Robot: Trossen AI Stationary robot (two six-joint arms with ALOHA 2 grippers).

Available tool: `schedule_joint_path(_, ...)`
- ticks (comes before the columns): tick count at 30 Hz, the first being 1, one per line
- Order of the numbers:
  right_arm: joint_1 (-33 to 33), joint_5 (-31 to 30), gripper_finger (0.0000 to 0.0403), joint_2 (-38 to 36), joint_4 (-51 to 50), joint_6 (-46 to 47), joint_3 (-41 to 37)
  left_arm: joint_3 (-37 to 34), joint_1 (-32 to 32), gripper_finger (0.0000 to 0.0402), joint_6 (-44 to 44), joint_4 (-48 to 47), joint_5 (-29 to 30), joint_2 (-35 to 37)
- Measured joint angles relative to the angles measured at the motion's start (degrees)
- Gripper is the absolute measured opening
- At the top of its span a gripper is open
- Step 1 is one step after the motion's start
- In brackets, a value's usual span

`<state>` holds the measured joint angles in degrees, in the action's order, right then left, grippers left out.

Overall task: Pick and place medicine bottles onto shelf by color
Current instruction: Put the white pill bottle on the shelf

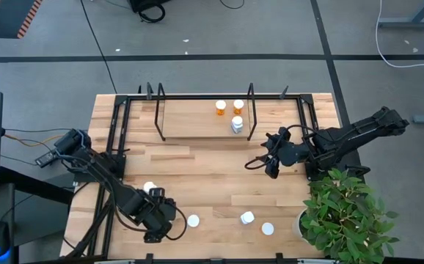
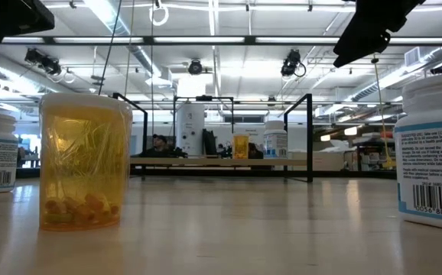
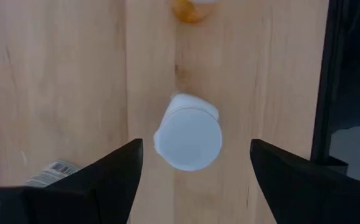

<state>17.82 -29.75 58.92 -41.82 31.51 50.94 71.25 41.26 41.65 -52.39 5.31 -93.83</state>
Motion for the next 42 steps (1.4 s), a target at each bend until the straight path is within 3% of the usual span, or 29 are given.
schedule_joint_path(18,0.0,-0.2,0.0267,0.0,0.0,-0.4,0.0,-10.5,-1.0,0.0297,-0.3,10.5,0.6,-0.4)
schedule_joint_path(42,0.0,-1.5,0.0267,0.0,0.0,-0.5,0.0,-11.7,-4.5,0.0203,-2.5,14.0,0.6,-0.2)
